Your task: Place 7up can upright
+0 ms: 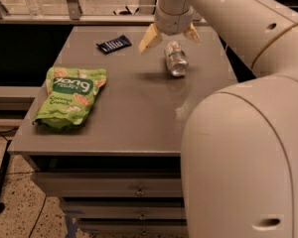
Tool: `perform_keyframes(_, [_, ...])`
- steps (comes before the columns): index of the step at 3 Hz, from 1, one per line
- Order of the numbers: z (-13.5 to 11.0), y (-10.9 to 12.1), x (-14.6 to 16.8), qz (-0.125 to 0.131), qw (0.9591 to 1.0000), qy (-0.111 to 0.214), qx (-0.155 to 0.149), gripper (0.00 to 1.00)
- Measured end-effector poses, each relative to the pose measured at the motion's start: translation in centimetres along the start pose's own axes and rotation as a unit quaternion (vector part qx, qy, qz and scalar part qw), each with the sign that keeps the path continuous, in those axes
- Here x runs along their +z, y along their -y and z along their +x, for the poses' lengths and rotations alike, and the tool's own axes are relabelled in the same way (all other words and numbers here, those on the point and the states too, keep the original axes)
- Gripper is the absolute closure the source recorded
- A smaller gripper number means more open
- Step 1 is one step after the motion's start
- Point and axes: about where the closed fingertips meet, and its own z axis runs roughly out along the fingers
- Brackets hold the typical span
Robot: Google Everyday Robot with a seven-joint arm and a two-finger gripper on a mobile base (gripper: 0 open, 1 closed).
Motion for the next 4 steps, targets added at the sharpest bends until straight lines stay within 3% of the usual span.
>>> perform_keyframes(2, [0.6,-0.1,3.4,0.001,0.9995,-0.030,0.009,0.00])
perform_keyframes(3, [0.9,0.4,3.8,0.003,0.9994,-0.031,0.018,0.17])
perform_keyframes(4, [1.2,0.9,3.7,0.004,0.9993,-0.029,0.022,0.41])
